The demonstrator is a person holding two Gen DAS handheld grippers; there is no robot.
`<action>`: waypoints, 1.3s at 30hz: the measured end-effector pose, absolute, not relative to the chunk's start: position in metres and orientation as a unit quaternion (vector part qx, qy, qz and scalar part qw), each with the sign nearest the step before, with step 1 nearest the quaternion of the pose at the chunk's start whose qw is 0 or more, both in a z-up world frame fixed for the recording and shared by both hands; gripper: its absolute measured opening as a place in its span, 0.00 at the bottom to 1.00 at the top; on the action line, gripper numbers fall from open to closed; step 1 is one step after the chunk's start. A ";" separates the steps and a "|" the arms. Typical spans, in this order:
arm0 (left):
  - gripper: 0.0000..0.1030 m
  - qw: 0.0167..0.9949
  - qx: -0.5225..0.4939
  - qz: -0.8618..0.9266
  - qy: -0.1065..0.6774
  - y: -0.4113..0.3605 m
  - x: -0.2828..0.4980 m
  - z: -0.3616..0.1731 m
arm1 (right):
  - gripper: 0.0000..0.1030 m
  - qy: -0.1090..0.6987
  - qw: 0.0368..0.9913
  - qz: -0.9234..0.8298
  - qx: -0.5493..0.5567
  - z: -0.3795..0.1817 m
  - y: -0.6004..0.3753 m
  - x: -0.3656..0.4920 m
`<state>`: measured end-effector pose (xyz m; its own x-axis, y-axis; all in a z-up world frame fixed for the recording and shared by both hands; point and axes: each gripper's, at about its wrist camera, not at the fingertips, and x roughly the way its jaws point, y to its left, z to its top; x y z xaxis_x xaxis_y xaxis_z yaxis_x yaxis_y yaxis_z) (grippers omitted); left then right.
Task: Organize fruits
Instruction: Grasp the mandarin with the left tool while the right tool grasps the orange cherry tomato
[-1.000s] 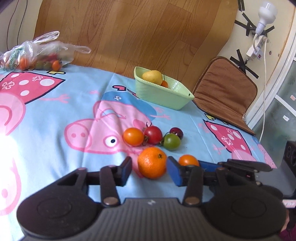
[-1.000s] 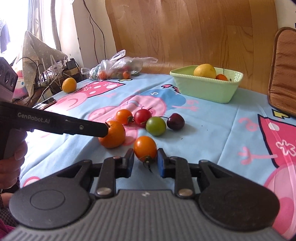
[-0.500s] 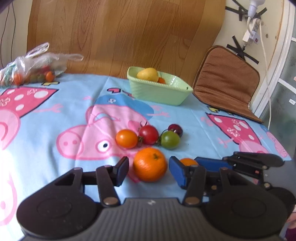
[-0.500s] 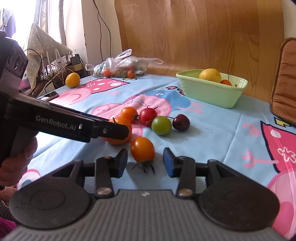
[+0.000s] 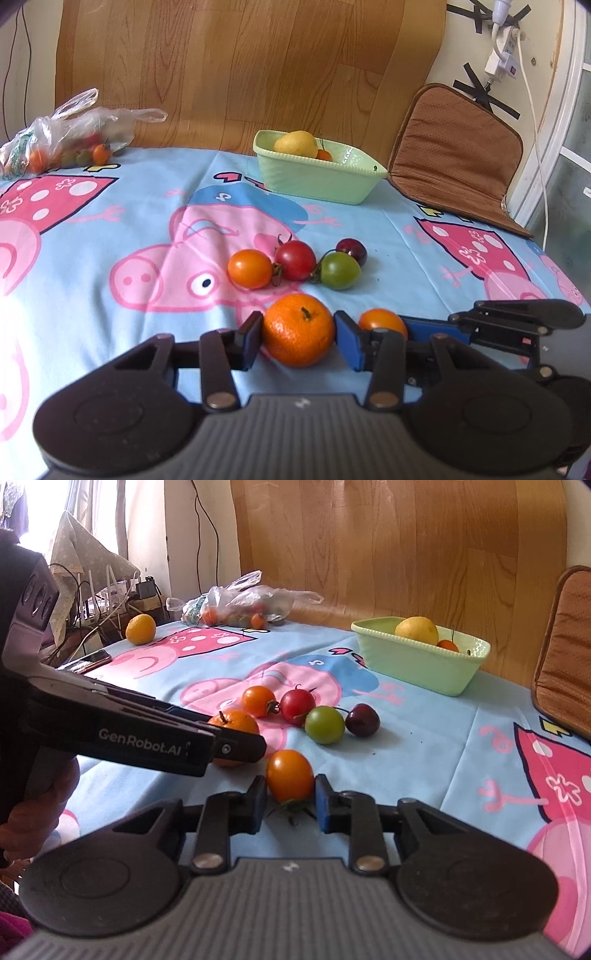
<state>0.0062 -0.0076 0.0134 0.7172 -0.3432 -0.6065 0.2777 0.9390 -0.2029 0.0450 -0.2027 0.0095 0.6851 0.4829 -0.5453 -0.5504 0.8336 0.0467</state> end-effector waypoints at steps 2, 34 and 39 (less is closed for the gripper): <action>0.40 0.924 -0.048 -0.170 0.338 -0.009 0.002 0.014 | 0.29 0.283 0.916 0.280 -0.057 0.010 -0.204 0.041; 0.40 0.923 -0.036 -0.181 0.336 -0.021 -0.065 0.016 | 0.29 0.284 0.919 0.272 -0.017 0.006 -0.211 -0.018; 0.40 0.923 -0.045 -0.181 0.336 -0.018 -0.063 0.018 | 0.29 0.283 0.918 0.276 -0.006 0.009 -0.216 -0.015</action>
<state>-0.0632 -0.0176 0.0178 0.7090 -0.3645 -0.6038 0.3045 0.9304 -0.2041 -0.0152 -0.2158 0.0091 0.6864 0.5042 -0.5240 -0.5112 0.8471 0.1453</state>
